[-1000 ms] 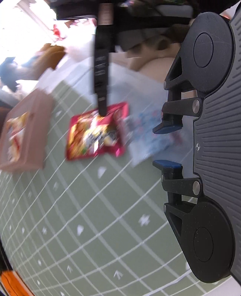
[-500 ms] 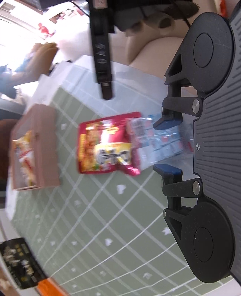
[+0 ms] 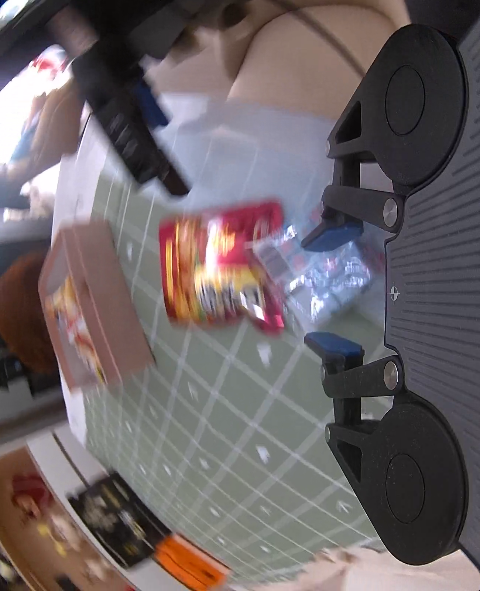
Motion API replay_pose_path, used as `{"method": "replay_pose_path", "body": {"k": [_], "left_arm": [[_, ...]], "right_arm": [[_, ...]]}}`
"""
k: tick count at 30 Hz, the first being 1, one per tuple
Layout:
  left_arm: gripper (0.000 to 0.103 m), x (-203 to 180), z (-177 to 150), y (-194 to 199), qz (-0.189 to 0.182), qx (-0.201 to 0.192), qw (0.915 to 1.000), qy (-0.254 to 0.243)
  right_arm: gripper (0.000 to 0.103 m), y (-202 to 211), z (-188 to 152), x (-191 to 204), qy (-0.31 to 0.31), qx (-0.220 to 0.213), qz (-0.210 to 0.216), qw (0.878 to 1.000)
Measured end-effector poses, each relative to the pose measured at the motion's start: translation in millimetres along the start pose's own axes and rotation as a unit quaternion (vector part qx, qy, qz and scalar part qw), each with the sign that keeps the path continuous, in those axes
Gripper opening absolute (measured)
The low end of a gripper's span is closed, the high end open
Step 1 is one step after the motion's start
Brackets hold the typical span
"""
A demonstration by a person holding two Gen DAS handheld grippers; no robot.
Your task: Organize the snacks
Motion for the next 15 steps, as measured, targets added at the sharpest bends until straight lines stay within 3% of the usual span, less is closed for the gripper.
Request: {"method": "replay_pose_path", "body": {"k": [3, 6, 7, 10, 13, 15], "left_arm": [[0.073, 27.4, -8.4, -4.9, -0.001, 0.012, 0.9982, 0.059], [0.06, 43.2, -14.1, -4.8, -0.06, 0.027, 0.9853, 0.157], [0.06, 43.0, -14.0, -2.0, -0.071, 0.024, 0.9827, 0.17], [0.06, 29.4, -8.1, 7.0, -0.067, 0.017, 0.9882, 0.136], [0.06, 3.5, 0.7, 2.7, -0.06, 0.021, 0.9967, 0.05], [0.066, -8.3, 1.8, -0.3, -0.033, 0.015, 0.9993, -0.004]], "right_arm": [[0.095, -8.7, -8.0, 15.3, 0.008, 0.013, 0.014, 1.0], [0.095, -13.5, -14.5, 31.0, 0.01, 0.021, 0.025, 0.999], [0.095, -13.8, -16.4, 36.2, 0.01, 0.022, 0.026, 0.999], [0.095, -12.7, -18.4, 43.6, 0.006, 0.02, 0.027, 0.999], [0.095, -12.4, -16.2, 38.6, -0.011, 0.017, 0.02, 1.0], [0.095, -12.6, -14.8, 33.2, -0.024, 0.022, 0.011, 0.999]]}}
Point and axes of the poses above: each gripper's, at about its wrist camera, not at the fingertips, and y roughly against the way its jaws point, x to its left, z to its top, the point moved 4 cm from there along -y, roughly the way its jaws point, and after that the axes turned 13 degrees about -y, right-handed, at the moved point
